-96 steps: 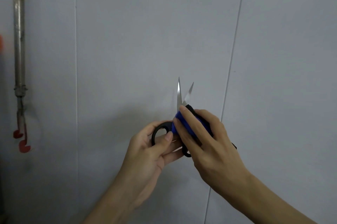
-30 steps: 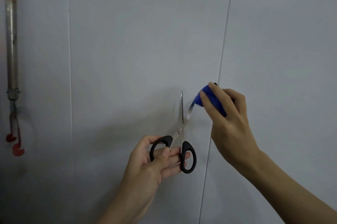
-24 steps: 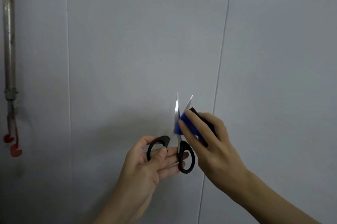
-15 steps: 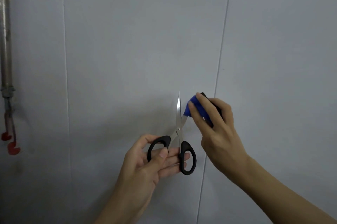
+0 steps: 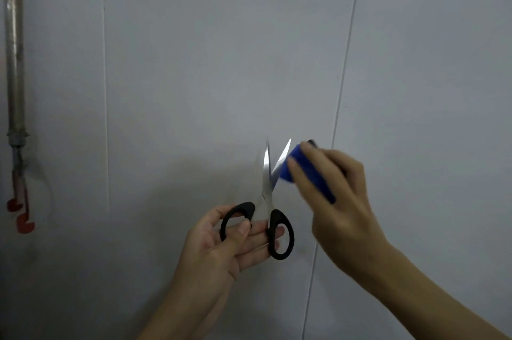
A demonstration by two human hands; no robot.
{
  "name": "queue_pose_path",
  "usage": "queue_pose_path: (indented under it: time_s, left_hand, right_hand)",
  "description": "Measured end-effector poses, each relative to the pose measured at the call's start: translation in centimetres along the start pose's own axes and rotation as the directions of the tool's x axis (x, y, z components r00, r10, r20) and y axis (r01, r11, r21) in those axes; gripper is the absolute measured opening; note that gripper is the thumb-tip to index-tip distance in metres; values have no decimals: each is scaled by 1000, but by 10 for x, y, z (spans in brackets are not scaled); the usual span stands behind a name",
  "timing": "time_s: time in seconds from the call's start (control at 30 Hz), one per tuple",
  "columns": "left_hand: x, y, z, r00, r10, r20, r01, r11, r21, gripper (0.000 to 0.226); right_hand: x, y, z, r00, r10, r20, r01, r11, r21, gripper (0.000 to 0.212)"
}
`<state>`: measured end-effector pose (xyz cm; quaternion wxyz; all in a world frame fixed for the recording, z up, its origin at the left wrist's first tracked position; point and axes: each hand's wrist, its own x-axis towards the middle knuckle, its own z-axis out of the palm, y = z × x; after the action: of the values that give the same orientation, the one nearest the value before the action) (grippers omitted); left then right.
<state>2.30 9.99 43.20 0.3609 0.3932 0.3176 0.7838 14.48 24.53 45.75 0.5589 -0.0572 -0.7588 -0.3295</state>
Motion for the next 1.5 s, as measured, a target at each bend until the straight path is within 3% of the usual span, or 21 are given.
queue_pose_path:
  time_s: [0.07, 0.17, 0.5, 0.87, 0.97, 1.07, 1.17, 1.37, 1.43, 1.5]
  left_hand:
    - [1, -1, 0, 1000, -3, 0, 3, 1000, 15, 18]
    - [0, -2, 1, 1000, -11, 22, 10, 999, 36, 20]
    - [-3, -3, -1, 998, 0, 57, -2, 999, 44, 12]
    - [-2, -5, -2, 998, 30, 53, -34, 997, 68, 22]
    - [0, -7, -2, 999, 47, 21, -48, 998, 48, 28]
    - [4, -7, -5, 998, 44, -35, -42, 998, 35, 15]
    - [8, -3, -10, 997, -16, -79, 12, 999, -51, 16]
    - [14, -5, -22, 964, -221, -148, 165, 933, -320, 20]
    - [12, -4, -25, 953, -272, -134, 214, 916, -338, 15]
    - [10, -3, -29, 945, -303, -121, 260, 923, -282, 26]
  right_hand:
    - [-6, -8, -1, 990, -126, 64, 125, 992, 25, 31]
    - [-12, -9, 4, 982, -150, 118, 146, 988, 40, 32]
    - [-5, 7, 16, 996, 22, 92, -20, 1000, -23, 46]
    - [1, 29, 26, 993, 103, 65, -96, 991, -93, 47]
    - [0, 39, 29, 977, 202, 75, -192, 974, -118, 54]
    - [-3, 39, 27, 932, 354, 79, -351, 935, -42, 67]
    - [-6, 29, 20, 911, 401, 96, -402, 915, -6, 68]
    - [-5, 8, 11, 928, 352, 126, -357, 934, 20, 67]
    - [-5, 3, 10, 933, 340, 114, -345, 938, 29, 67]
    - [-5, -1, 8, 938, 329, 108, -334, 942, 31, 67]
